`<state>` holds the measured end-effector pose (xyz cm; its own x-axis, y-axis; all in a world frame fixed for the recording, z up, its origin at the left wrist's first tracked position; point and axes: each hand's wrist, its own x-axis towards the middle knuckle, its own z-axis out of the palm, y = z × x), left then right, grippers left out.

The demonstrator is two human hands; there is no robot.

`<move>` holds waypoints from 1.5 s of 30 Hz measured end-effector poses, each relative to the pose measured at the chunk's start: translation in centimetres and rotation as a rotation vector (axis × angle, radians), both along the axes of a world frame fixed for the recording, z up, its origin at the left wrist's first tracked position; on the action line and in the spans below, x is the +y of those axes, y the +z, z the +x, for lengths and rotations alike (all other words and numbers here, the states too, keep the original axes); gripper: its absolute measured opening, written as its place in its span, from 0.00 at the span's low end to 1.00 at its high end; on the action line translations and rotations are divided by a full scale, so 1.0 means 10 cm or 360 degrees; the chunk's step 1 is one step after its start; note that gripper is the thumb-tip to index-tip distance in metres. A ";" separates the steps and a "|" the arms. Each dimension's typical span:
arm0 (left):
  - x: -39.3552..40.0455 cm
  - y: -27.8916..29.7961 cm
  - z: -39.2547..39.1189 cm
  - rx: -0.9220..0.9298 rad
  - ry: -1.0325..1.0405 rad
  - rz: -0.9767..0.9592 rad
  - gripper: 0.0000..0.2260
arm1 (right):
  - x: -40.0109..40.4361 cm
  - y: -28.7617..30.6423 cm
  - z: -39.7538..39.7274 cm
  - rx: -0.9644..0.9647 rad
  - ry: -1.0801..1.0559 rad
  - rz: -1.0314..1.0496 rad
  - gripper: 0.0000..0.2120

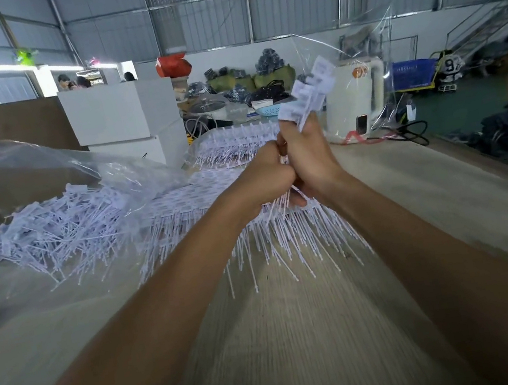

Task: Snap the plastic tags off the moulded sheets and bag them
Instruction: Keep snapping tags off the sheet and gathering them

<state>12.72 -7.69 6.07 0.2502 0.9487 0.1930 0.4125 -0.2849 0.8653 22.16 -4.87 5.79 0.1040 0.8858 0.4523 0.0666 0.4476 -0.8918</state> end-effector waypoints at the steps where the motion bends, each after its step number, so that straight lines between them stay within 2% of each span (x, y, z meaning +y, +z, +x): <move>1: 0.00 -0.01 0.02 0.0020 0.0055 0.0075 0.19 | 0.01 0.00 0.01 -0.0087 -0.0003 -0.0009 0.12; 4: 0.00 -0.06 0.13 0.0075 0.0237 0.0291 0.13 | 0.03 0.02 0.09 -0.0172 0.0064 0.0021 0.20; 6: 0.04 -0.09 0.15 0.0260 0.0330 0.0507 0.11 | 0.07 0.01 0.16 -0.0169 0.0148 0.0047 0.21; 8: 0.07 -0.08 0.11 0.0334 0.0376 0.0598 0.12 | 0.08 -0.03 0.20 -0.0236 0.0231 0.0060 0.24; 12: 0.11 0.04 -0.19 0.0178 0.0553 0.0606 0.13 | 0.12 -0.21 0.15 -0.0283 0.0282 0.0162 0.18; 14: 0.10 0.07 -0.43 0.0091 0.0687 0.0554 0.15 | 0.17 -0.46 0.10 -0.0467 0.0234 0.0209 0.16; 16: 0.03 0.06 -0.70 0.0127 0.0781 0.0525 0.16 | 0.20 -0.78 0.10 -0.0907 0.0305 0.0205 0.14; 18: -0.11 0.01 -1.01 0.0328 0.0864 0.0565 0.15 | 0.26 -1.05 0.12 -0.1391 0.0346 0.0259 0.14; 22: -0.45 -0.21 -1.77 0.0799 0.1177 0.0743 0.16 | 0.29 -1.12 0.09 -0.1425 0.0238 0.0328 0.07; 25: -0.68 -0.42 -2.28 0.0888 0.1434 0.0831 0.19 | 0.26 -1.16 0.06 -0.1548 0.0151 0.0453 0.08; 27: -0.73 -0.52 -2.59 0.0834 0.1401 0.0736 0.16 | 0.24 -1.16 0.04 -0.1629 0.0109 0.0500 0.07; 30: -0.76 -0.55 -3.00 0.0805 0.1217 0.0354 0.14 | 0.23 -1.14 0.04 -0.1665 0.0056 0.0527 0.07; 34: -0.91 -0.55 -3.38 0.0965 0.0959 -0.0073 0.15 | 0.20 -1.12 0.03 -0.1649 0.0065 0.0499 0.08; 36: -1.01 -0.57 -3.49 0.0944 0.0873 -0.0271 0.15 | 0.19 -1.11 0.02 -0.1658 0.0055 0.0497 0.08; 39: -1.13 -0.52 -3.59 0.0965 0.0952 -0.0435 0.12 | 0.19 -1.10 0.01 -0.1656 0.0055 0.0492 0.08; 42: -1.18 -0.41 -3.70 0.1139 0.1180 -0.0293 0.10 | 0.18 -1.10 0.01 -0.1655 0.0059 0.0478 0.08; 45: -1.19 -0.39 -3.81 0.1147 0.1417 -0.0282 0.07 | 0.18 -1.08 0.00 -0.1664 0.0064 0.0459 0.08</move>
